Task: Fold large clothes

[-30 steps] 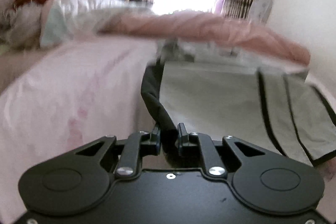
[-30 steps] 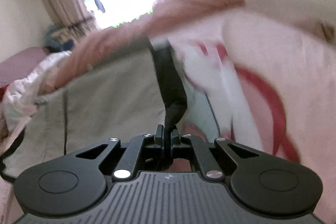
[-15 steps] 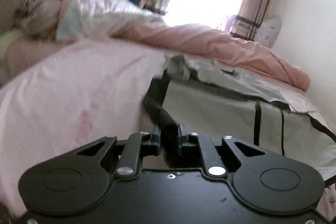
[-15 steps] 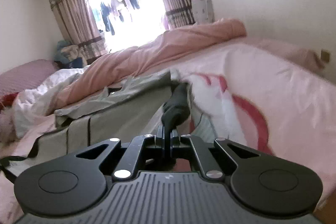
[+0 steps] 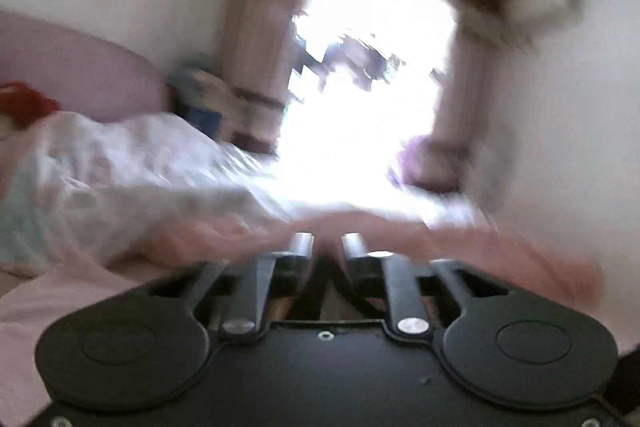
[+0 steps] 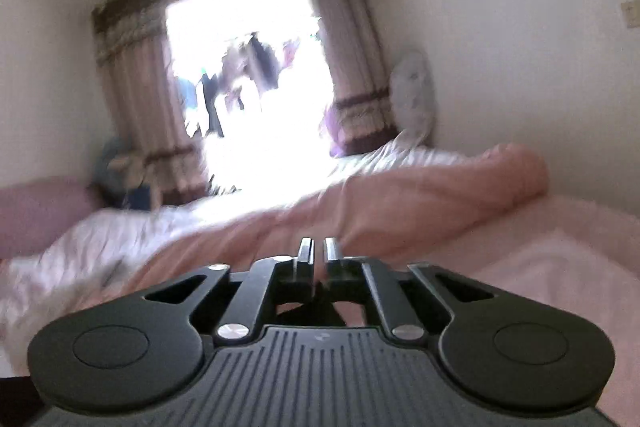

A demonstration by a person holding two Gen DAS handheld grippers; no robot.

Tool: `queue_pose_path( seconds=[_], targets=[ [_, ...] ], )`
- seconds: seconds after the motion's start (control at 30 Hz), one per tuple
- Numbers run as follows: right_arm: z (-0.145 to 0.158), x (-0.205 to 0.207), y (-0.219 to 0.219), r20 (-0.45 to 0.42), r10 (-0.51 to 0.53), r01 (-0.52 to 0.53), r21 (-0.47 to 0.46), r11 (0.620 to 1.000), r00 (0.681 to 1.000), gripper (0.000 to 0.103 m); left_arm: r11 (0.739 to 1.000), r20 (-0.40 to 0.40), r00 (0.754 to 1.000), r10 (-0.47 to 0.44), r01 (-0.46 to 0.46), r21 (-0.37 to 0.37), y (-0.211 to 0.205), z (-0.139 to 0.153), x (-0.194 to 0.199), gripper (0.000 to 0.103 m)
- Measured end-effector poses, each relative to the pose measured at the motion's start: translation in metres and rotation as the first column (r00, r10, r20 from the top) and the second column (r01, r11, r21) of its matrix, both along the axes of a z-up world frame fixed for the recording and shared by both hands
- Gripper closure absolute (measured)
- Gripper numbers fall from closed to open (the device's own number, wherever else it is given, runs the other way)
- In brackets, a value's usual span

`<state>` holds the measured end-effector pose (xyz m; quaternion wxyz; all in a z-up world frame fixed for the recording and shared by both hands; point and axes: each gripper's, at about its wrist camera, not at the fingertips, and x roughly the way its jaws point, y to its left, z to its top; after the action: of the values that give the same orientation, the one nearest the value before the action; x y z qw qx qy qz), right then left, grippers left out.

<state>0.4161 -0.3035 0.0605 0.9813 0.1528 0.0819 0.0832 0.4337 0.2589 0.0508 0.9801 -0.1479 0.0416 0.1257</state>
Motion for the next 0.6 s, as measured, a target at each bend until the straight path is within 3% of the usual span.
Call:
queue_pose_path(
  seconds=[0.03, 0.07, 0.1, 0.17, 0.23, 0.33, 0.47, 0.53, 0.57, 0.6],
  targets=[
    [0.002, 0.004, -0.003, 0.025, -0.032, 0.032, 0.003, 0.999, 0.999, 0.042, 0.998, 0.023, 0.998, 0.053, -0.052, -0.042, 0.012, 0.001, 0.001, 0.002],
    [-0.001, 0.004, -0.005, 0.046, -0.056, 0.057, 0.001, 0.998, 0.997, 0.000, 0.997, 0.061, 0.997, 0.057, -0.054, -0.053, 0.018, -0.003, 0.000, 0.000],
    [-0.007, 0.002, -0.007, 0.077, -0.074, 0.074, -0.006, 0.997, 0.994, 0.000, 0.999, 0.084, 0.996, 0.038, -0.035, -0.041, 0.024, -0.010, -0.002, 0.000],
    [-0.027, -0.006, -0.008, 0.129, -0.057, 0.066, -0.067, 0.996, 0.990, 0.000, 1.000, 0.030, 0.999, 0.030, -0.030, 0.003, 0.030, -0.029, 0.002, 0.000],
    [-0.047, -0.003, -0.002, 0.067, -0.043, 0.051, -0.128, 0.991, 0.997, 0.000, 0.999, -0.044, 0.998, 0.038, -0.037, 0.018, 0.034, -0.056, 0.010, 0.000],
    [-0.085, 0.000, 0.000, -0.072, -0.012, -0.001, -0.182, 0.983, 0.997, 0.000, 0.999, -0.183, 0.983, -0.028, 0.024, -0.028, 0.035, -0.099, 0.018, 0.000],
    [-0.139, -0.013, -0.001, -0.237, -0.043, -0.036, -0.319, 0.947, 0.971, 0.000, 0.994, -0.387, 0.916, -0.107, 0.089, -0.062, 0.032, -0.156, 0.028, 0.000],
    [-0.161, -0.014, -0.003, -0.302, -0.076, -0.044, -0.374, 0.926, 0.950, 0.000, 0.985, -0.477, 0.864, -0.163, 0.113, -0.132, 0.036, -0.181, 0.031, 0.000],
    [-0.169, -0.013, -0.006, -0.351, -0.069, -0.071, -0.373, 0.925, 0.934, 0.000, 0.975, -0.487, 0.849, -0.206, 0.138, -0.173, 0.036, -0.191, 0.029, 0.000],
    [-0.177, -0.011, -0.009, -0.400, -0.040, -0.110, -0.343, 0.933, 0.915, 0.007, 0.962, -0.475, 0.843, -0.252, 0.165, -0.218, 0.036, -0.200, 0.025, 0.028]
  ],
)
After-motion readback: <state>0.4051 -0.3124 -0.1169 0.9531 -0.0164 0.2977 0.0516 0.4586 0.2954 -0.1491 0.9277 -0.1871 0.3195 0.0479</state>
